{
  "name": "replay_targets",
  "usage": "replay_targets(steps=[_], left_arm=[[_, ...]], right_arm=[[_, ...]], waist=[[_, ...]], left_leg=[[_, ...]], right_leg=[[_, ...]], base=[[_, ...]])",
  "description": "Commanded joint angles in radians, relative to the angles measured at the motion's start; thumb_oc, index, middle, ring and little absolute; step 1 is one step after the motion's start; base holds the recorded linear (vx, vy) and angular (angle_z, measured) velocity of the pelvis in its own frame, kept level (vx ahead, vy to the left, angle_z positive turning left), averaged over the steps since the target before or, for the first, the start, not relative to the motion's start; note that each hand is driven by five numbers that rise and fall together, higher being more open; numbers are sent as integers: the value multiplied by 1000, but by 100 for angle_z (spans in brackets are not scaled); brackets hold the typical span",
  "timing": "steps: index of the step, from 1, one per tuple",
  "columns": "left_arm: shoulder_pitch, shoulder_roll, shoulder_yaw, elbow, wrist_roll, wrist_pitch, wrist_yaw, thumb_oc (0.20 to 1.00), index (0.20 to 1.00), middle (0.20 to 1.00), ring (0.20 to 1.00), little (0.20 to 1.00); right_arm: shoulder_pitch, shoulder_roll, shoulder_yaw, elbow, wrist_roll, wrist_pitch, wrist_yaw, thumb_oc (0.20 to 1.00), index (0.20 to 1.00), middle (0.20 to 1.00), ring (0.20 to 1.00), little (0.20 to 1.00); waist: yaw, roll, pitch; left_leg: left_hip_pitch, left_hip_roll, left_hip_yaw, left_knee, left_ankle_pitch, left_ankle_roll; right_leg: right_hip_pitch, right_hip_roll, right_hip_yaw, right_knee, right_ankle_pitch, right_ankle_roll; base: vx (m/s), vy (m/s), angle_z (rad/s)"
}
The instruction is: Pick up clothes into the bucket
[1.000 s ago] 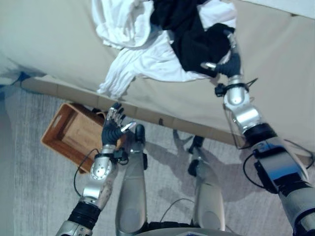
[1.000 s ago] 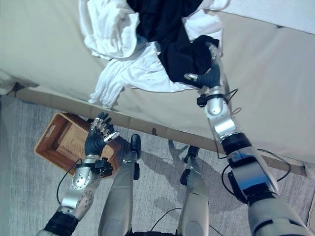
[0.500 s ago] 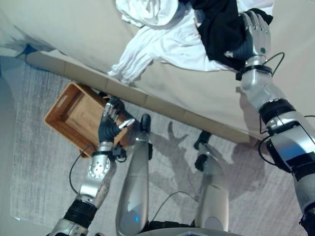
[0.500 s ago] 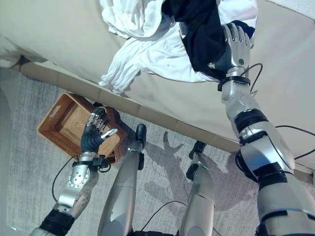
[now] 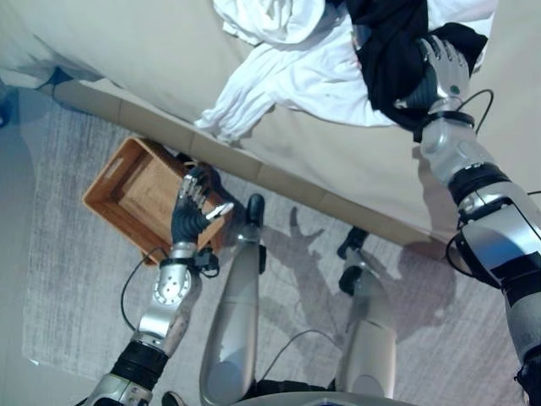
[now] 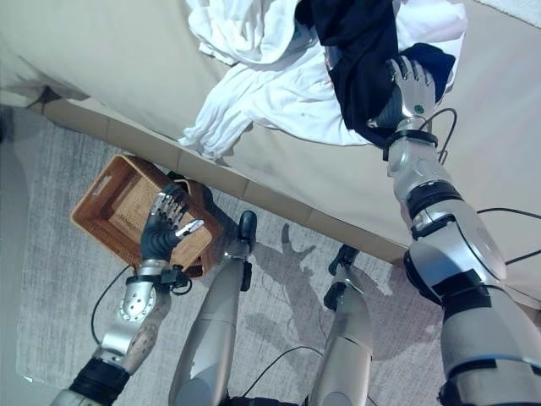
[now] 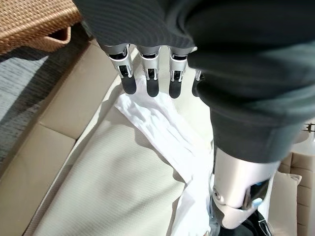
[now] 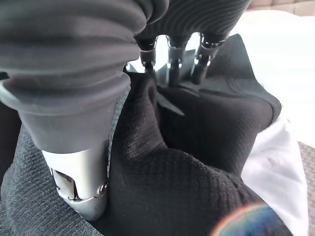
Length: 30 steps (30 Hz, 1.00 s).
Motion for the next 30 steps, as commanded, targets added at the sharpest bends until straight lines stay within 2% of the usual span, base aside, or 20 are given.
replay_targets(steps=[1,8,10,11,12,13,18,24,30], left_arm=[[18,3,13,-86,37,-43,-2,1000,1000,1000,1000,1000],[8,-5,21,-73,47,-37,2,1000,1000,1000,1000,1000],[3,-12,22,-52,50,-39,6,1000,1000,1000,1000,1000],[-1,-16,28,-37,53,-38,8,1000,1000,1000,1000,1000],[1,-16,27,-36,53,-38,8,1000,1000,1000,1000,1000],[-4,-18,29,-29,55,-38,10,1000,1000,1000,1000,1000],[6,-38,53,26,57,-31,12,1000,1000,1000,1000,1000],[23,-38,69,79,64,-27,-19,1000,1000,1000,1000,1000],[29,-25,83,119,85,-10,-65,1000,1000,1000,1000,1000]], right_arm=[[-49,-64,31,28,37,9,0,200,200,200,200,200],[-34,-72,18,-20,66,-8,0,200,200,200,200,200],[7,-74,-16,-86,95,-22,-9,200,200,200,200,200],[49,-81,-42,-162,116,-35,-12,200,200,200,200,200],[52,-81,-42,-164,116,-34,-11,200,200,200,200,200],[76,-84,-61,-207,125,-40,-14,200,200,200,200,200],[279,-79,-202,-487,169,-74,-15,200,200,200,200,200],[589,-55,-382,-768,253,-164,28,200,200,200,200,200],[705,-58,-464,-894,395,-250,122,200,200,200,200,200]], waist=[[10,38,-10],[-6,27,-8],[-20,16,-12],[-36,7,-12],[-35,7,-15],[-43,2,-13],[-80,-28,-37],[-113,-64,-86],[-128,-88,-149]], left_leg=[[-15,-6,8,-10,-26,13],[21,3,20,-30,-22,10],[56,12,28,-47,-21,8],[73,15,37,-76,19,14],[86,18,30,-71,-12,6],[88,18,39,-86,21,12],[177,35,52,-120,21,4],[333,56,70,-189,24,-3],[477,64,92,-271,47,-12]], right_leg=[[40,-27,16,105,-74,78],[71,-23,12,80,-62,83],[105,-19,11,52,-50,85],[121,-18,1,19,-11,76],[131,-14,9,27,-36,88],[136,-16,2,6,-6,77],[230,2,4,-66,21,81],[390,18,4,-174,49,90],[535,33,-6,-275,77,98]], base=[[0,0,0],[0,0,0],[-36,11,-1],[0,-2,-4],[-73,17,-5],[5,-17,-4],[0,-12,-7],[53,-33,-20],[67,-37,-14]])
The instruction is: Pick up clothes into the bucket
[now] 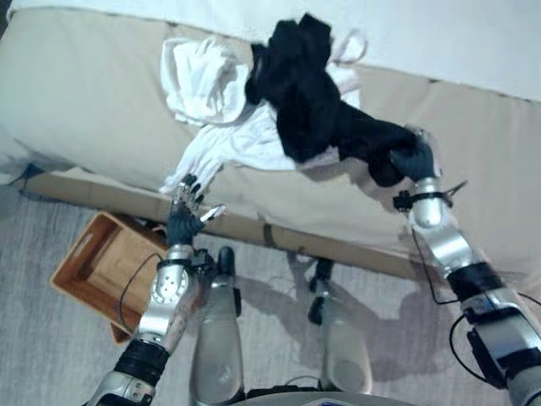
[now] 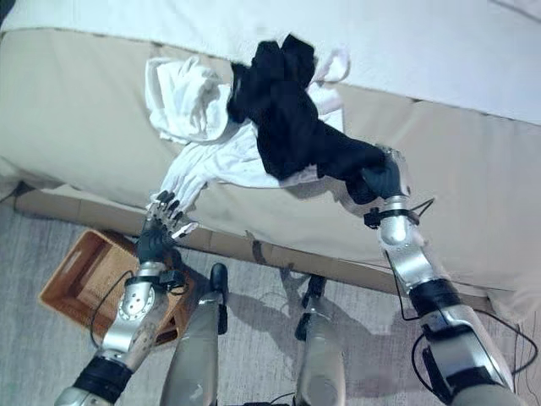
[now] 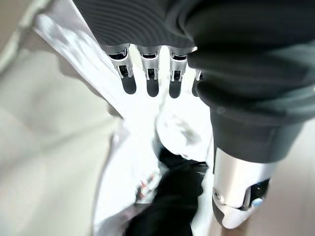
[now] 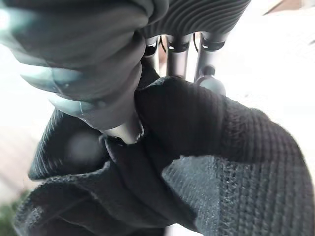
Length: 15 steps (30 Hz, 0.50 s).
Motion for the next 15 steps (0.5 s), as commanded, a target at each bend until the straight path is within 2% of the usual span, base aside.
replay_targets(steps=[1,2,5,10,14,15], left_arm=[[26,5,28,-11,92,-21,-37,1000,1000,1000,1000,1000],[25,5,27,-11,92,-21,-37,1000,1000,1000,1000,1000],[12,32,19,16,198,-3,-43,1000,1000,1000,1000,1000],[-9,60,11,-3,266,13,-61,1000,1000,1000,1000,1000],[-63,73,-15,-11,323,21,-62,1000,1000,1000,1000,1000],[-105,72,-42,-7,334,22,-68,1000,1000,1000,1000,1000]], right_arm=[[-51,-67,-58,-84,110,-117,43,200,200,200,200,200],[-50,-67,-60,-85,111,-117,43,200,200,200,200,200],[-60,-130,-73,-171,182,-156,114,200,200,200,200,200],[-112,-214,-62,-249,267,-166,187,200,200,200,200,200],[-152,-273,-25,-336,395,-170,284,200,200,200,200,200],[-169,-290,4,-374,465,-171,331,200,200,200,200,200]], waist=[[2,3,-85],[0,1,-85],[-8,-5,-139],[-19,-10,-204],[-36,-18,-255],[-44,-22,-275]], left_leg=[[56,17,0,-90,42,-19],[56,14,0,-96,50,-17],[147,27,19,-142,49,-29],[232,35,44,-201,66,-37],[282,44,63,-238,75,-47],[304,52,68,-239,71,-50]], right_leg=[[123,-44,-31,23,-15,93],[123,-47,-32,19,-10,93],[191,-26,-33,-26,-10,94],[248,-5,-32,-68,-8,93],[279,16,-26,-88,-11,91],[294,23,-21,-94,-13,90]], base=[[47,-34,-18],[82,-29,-8],[90,-31,-6],[57,-25,-9],[53,-38,-14],[55,-46,-16]])
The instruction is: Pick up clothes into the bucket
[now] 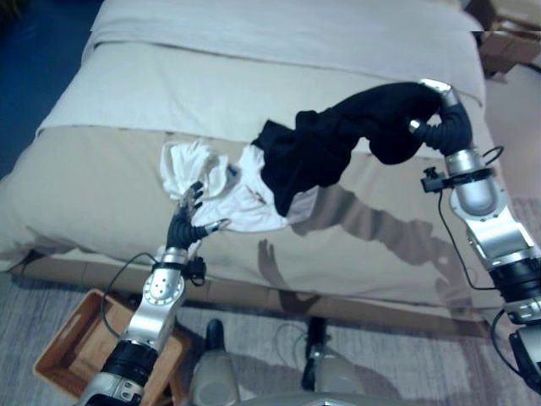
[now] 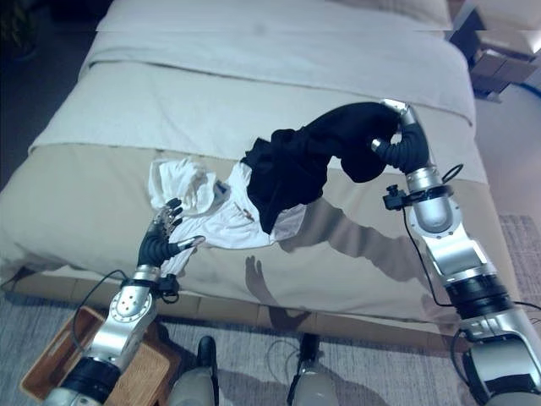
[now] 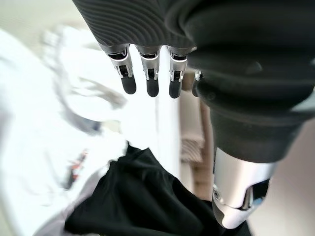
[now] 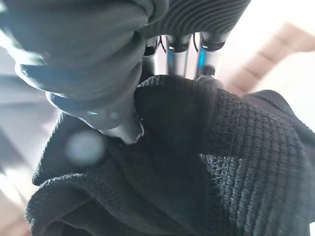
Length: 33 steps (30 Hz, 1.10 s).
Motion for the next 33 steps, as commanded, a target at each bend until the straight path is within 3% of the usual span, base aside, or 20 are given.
replay_targets(steps=[1,12,18,25,29,33], left_arm=[[-79,20,-57,-25,89,-33,-13,1000,1000,1000,1000,1000],[-429,22,-223,26,311,35,39,1000,1000,1000,1000,1000],[-503,-51,-251,43,156,50,12,1000,1000,1000,1000,1000],[-571,-84,-315,88,134,75,-20,1000,1000,1000,1000,1000],[-595,-141,-405,252,116,138,-110,1000,1000,1000,1000,1000],[-591,-178,-438,377,156,170,-136,1000,1000,1000,1000,1000]], right_arm=[[-136,-50,22,-67,172,-66,79,200,200,200,200,200],[-198,-60,167,-147,311,3,201,200,200,200,200,200],[-229,-104,245,-164,336,37,252,200,200,200,200,200],[-233,-102,267,-154,341,49,265,200,200,200,200,200],[-228,-91,251,-151,355,50,267,200,200,200,200,200],[-233,-88,242,-161,358,48,269,200,200,200,200,200]], waist=[[-7,-10,-57],[-39,0,-128],[-52,0,-144],[-62,8,-149],[-78,17,-152],[-85,19,-154]], left_leg=[[-9,21,0,-1,25,-2],[83,44,26,-10,9,-10],[107,46,36,-16,8,-10],[111,44,37,-16,5,-7],[109,40,34,-10,4,-3],[110,38,33,-7,1,-1]], right_leg=[[71,-33,-36,34,-35,86],[139,-6,-12,23,-53,79],[154,-1,-5,19,-52,78],[156,-2,-3,19,-49,80],[155,-3,-1,23,-47,82],[155,-5,4,27,-47,82]], base=[[68,-49,-17],[47,-23,-10],[0,0,0],[3,-3,-4],[0,0,0],[0,0,0]])
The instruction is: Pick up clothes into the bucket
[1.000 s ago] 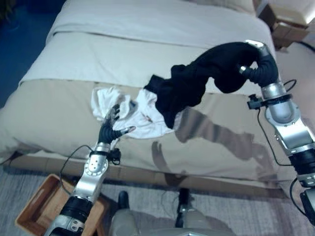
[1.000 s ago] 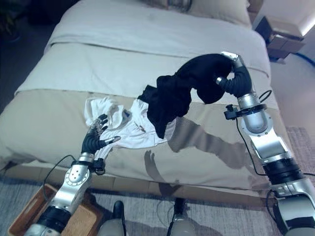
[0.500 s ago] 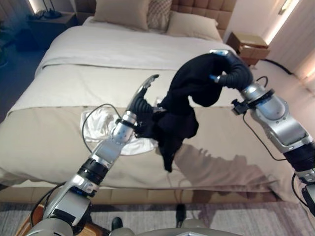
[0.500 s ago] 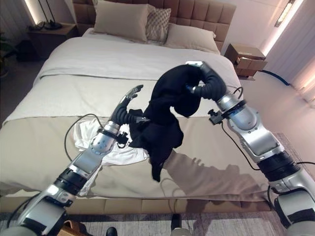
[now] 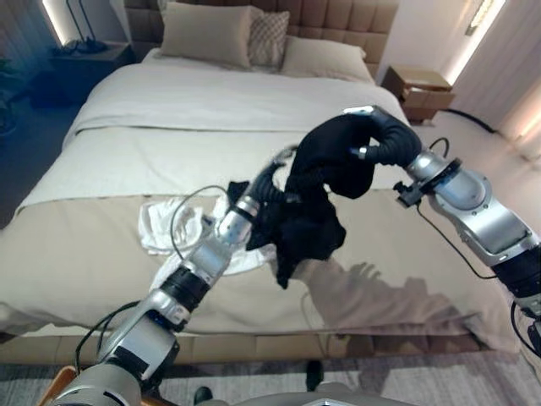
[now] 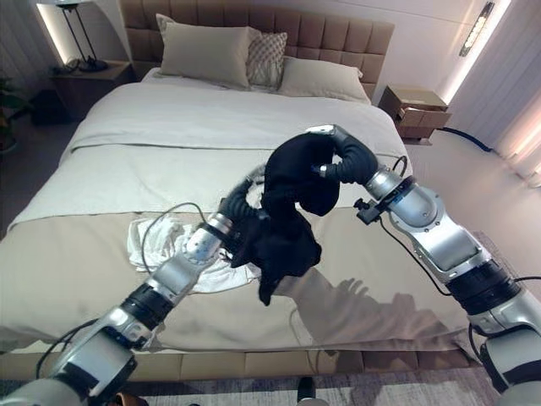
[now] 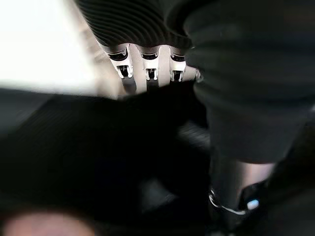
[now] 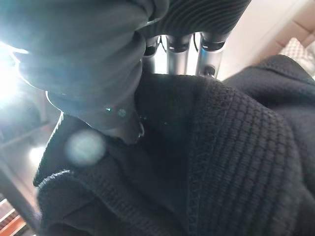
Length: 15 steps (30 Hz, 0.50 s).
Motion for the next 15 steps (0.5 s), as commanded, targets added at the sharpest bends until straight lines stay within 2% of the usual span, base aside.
replay_targets(steps=[1,2,3,5,9,15], left_arm=[[-95,-36,-22,109,18,0,-39,1000,1000,1000,1000,1000],[-91,-46,-26,137,4,2,-55,1000,1000,1000,1000,1000],[-86,-51,-32,147,-25,3,-78,768,768,768,768,768],[-71,-51,-42,148,-123,7,-120,200,200,200,200,200],[-29,-41,-71,114,-351,21,-227,200,200,200,200,200],[24,-28,-46,98,-411,2,-234,200,200,200,200,200]], right_arm=[[-152,-1,-19,-36,116,-54,-23,200,200,200,200,200],[-157,-1,-21,-38,120,-57,-22,200,200,200,200,200],[-163,4,-25,-38,125,-60,-23,200,200,200,200,200],[-171,21,-26,-37,140,-68,-26,200,200,200,200,200],[-180,62,-23,-20,137,-79,-33,200,200,200,200,200],[-155,80,-45,-2,114,-89,-48,200,200,200,200,200]], waist=[[5,-10,-19],[3,-10,-19],[1,-8,-21],[-5,-7,-24],[-15,-4,-36],[-13,-5,-43]], left_leg=[[-40,10,-17,60,-9,10],[-38,11,-16,58,-9,10],[-37,10,-14,57,-10,11],[-34,9,-9,55,-11,12],[-25,7,-2,47,-13,14],[-21,5,-3,46,-17,15]], right_leg=[[71,-39,-41,26,-27,79],[72,-39,-40,26,-27,79],[71,-39,-37,27,-27,79],[67,-39,-33,29,-26,80],[64,-39,-21,29,-27,79],[69,-39,-17,29,-32,76]], base=[[0,0,0],[0,0,0],[17,11,-3],[0,0,0],[14,5,-1],[8,2,-5]])
